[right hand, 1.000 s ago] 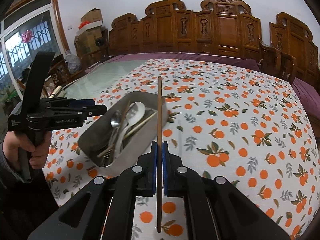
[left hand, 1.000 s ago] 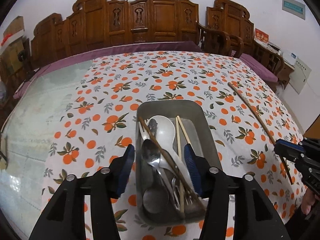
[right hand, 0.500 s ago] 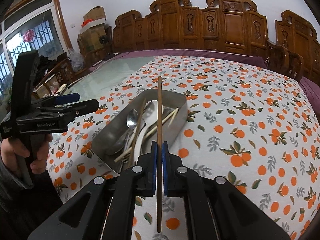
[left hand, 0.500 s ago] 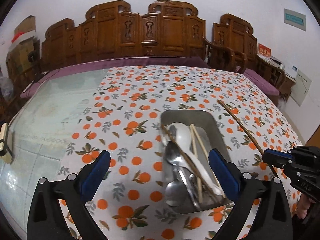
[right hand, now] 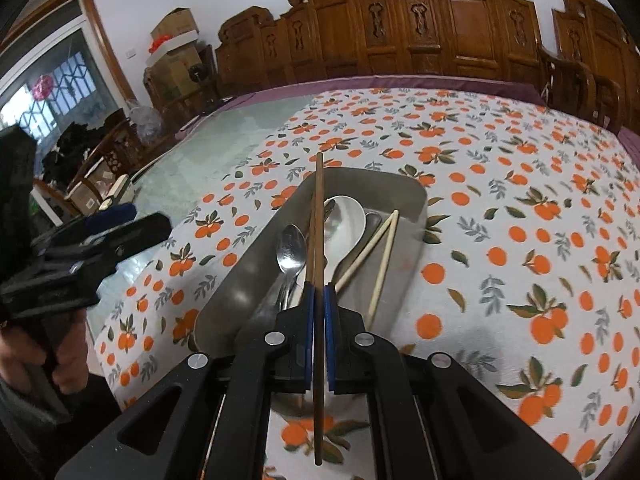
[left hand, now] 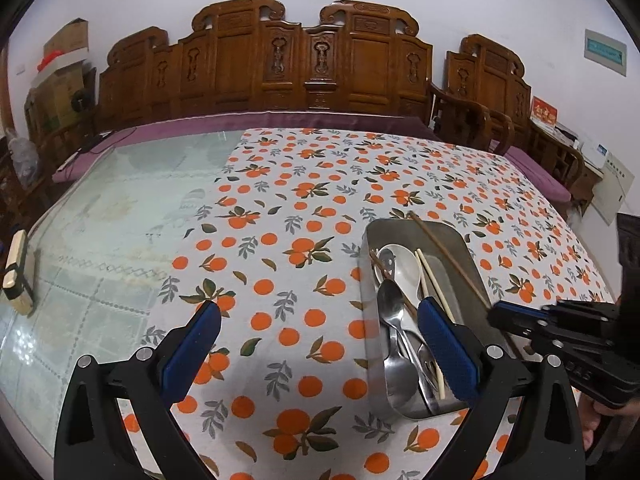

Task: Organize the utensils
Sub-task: 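Lower the wooden chopstick into the tray and open the right tool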

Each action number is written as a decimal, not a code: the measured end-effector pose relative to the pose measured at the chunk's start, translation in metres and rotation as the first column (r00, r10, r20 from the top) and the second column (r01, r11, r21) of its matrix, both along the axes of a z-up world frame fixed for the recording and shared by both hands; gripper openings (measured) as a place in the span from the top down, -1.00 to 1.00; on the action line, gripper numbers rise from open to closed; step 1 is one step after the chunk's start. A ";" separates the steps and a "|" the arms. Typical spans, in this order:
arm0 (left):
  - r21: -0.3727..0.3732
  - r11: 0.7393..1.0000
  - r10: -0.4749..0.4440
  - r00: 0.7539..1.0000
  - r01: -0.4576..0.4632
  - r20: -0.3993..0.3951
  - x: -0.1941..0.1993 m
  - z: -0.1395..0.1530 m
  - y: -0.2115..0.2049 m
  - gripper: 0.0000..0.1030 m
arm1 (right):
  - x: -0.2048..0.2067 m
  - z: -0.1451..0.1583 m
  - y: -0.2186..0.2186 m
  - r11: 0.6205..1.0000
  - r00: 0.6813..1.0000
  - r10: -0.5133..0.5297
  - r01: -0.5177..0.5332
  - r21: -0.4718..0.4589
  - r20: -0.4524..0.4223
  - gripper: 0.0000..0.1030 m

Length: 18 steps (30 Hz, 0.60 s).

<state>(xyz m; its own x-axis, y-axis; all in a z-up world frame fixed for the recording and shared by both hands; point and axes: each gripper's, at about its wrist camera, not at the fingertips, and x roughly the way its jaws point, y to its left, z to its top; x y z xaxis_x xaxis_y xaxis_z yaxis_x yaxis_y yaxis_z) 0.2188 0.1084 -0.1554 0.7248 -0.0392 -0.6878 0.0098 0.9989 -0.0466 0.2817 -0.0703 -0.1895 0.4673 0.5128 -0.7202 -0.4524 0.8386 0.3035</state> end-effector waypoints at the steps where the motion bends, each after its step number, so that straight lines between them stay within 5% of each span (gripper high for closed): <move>1: -0.001 1.000 -0.003 1.000 0.003 -0.002 0.000 0.000 0.000 -0.84 | 0.002 -0.001 0.002 1.000 1.000 -0.005 0.005 0.003 -0.007 0.88; 18: 0.005 1.000 -0.021 1.000 0.021 -0.023 -0.002 -0.005 0.000 -0.84 | 0.026 -0.027 0.017 0.992 0.990 -0.125 0.122 -0.040 -0.059 0.87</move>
